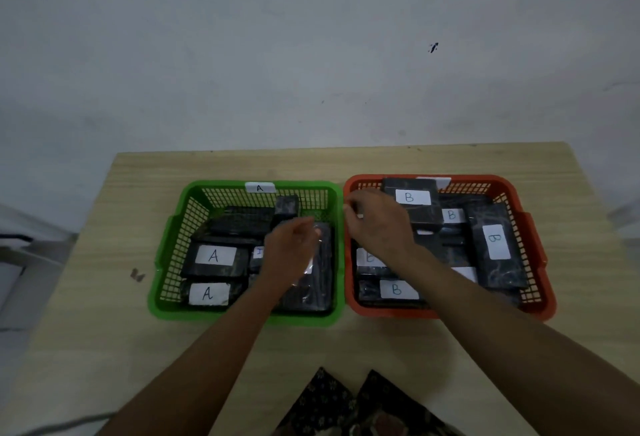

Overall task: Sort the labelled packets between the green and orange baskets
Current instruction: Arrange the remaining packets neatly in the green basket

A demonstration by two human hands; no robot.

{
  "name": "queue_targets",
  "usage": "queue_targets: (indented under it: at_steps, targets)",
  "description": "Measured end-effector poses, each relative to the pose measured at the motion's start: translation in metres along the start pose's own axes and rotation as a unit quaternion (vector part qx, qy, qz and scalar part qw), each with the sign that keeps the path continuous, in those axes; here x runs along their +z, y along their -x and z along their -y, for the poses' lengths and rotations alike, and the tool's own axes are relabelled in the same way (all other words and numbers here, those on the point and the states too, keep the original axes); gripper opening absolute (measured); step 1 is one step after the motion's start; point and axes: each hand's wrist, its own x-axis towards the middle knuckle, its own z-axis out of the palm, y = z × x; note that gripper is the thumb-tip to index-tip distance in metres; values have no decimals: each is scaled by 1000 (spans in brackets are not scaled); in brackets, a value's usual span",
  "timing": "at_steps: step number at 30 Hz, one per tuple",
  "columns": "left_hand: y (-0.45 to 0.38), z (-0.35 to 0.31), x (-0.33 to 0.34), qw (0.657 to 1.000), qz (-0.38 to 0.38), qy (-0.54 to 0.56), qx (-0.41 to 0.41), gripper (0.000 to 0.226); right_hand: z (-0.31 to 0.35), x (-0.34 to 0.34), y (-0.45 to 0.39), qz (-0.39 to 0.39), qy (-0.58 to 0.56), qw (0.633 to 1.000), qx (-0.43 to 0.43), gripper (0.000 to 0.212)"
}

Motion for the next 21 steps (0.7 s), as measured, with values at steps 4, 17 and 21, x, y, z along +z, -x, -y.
queue_targets:
  at_steps: [4,17,21]
  targets:
    - [-46,13,-45,989,-47,-109,89,31,42,28,-19,47,-92,992,78,26]
    - [-148,66,-90,960,93,-181,194,35,90,124,-52,59,-23,963,260,43]
    - [-156,76,-90,967,108,-136,185,30,93,131,-54,63,-43,952,297,37]
